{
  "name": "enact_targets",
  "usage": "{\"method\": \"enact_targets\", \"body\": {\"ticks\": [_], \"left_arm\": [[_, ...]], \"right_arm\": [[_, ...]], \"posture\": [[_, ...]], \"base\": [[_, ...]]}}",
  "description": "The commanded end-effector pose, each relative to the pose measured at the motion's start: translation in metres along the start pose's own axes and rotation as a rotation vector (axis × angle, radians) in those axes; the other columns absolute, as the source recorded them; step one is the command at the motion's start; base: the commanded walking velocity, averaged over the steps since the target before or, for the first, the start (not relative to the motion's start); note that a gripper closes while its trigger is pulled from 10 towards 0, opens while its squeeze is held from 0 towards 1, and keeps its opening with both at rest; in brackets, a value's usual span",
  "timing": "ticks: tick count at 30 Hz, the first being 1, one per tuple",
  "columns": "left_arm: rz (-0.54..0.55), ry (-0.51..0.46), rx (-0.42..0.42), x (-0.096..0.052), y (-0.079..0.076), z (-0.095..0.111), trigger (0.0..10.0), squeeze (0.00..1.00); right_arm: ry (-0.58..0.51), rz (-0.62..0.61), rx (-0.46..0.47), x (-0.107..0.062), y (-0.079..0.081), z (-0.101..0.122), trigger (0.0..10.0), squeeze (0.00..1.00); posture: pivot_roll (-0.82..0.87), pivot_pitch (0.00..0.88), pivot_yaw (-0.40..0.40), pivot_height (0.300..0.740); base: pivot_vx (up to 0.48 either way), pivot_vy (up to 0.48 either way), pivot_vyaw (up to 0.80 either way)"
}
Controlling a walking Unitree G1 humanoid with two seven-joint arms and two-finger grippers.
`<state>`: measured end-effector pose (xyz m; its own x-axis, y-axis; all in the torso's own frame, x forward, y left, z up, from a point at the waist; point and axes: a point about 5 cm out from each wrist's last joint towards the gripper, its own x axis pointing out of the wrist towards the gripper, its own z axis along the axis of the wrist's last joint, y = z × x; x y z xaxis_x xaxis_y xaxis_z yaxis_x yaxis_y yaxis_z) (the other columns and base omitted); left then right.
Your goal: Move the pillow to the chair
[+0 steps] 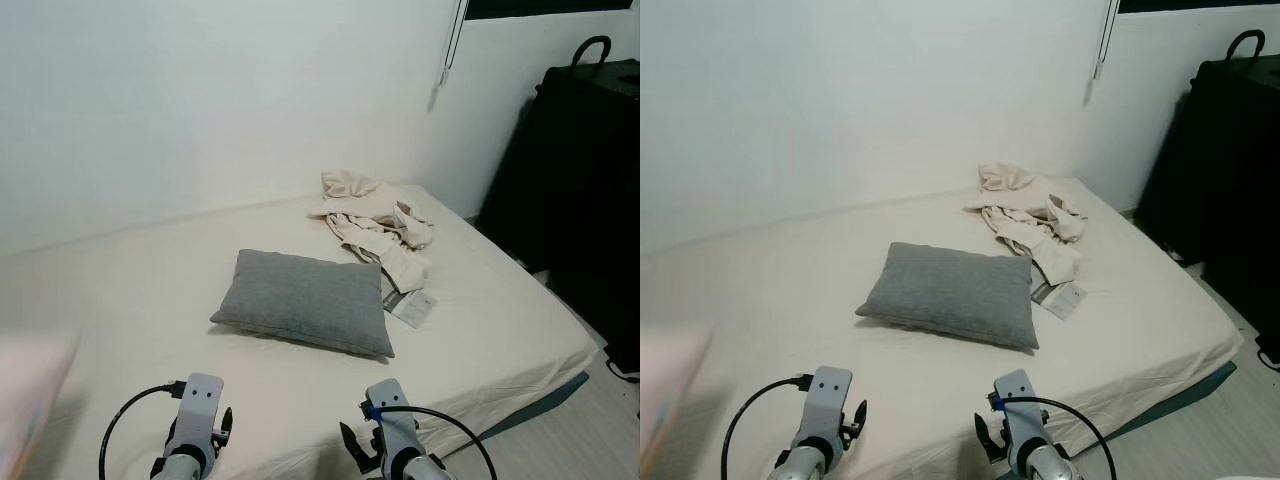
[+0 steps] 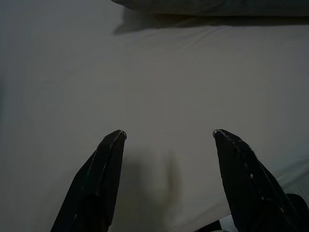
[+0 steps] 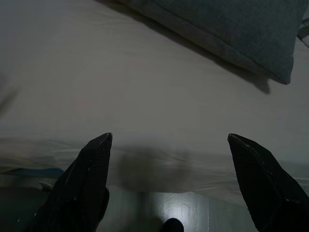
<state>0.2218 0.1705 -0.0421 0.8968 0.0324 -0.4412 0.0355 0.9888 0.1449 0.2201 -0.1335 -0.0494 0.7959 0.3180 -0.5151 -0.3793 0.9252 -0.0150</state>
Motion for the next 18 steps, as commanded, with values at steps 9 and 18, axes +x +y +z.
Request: {"method": "enact_targets", "body": {"ticks": [9, 18], "left_arm": [[0.005, 0.029, -0.008, -0.0006, 0.0021, -0.0044, 10.0, 0.0], [0.008, 0.02, -0.001, -0.0008, 0.0027, -0.0038, 10.0, 0.0]], "right_arm": [[-0.014, -0.009, 0.007, 0.0018, -0.0015, 0.0035, 10.0, 0.0], [-0.012, -0.006, 0.005, 0.0025, -0.0009, 0.0041, 10.0, 0.0]], "posture": [[0.03, 0.0, 0.014, 0.74], [0.03, 0.0, 0.013, 0.74]], "base": [[0.0, 0.0, 0.0], [0.0, 0.0, 0.0]]}}
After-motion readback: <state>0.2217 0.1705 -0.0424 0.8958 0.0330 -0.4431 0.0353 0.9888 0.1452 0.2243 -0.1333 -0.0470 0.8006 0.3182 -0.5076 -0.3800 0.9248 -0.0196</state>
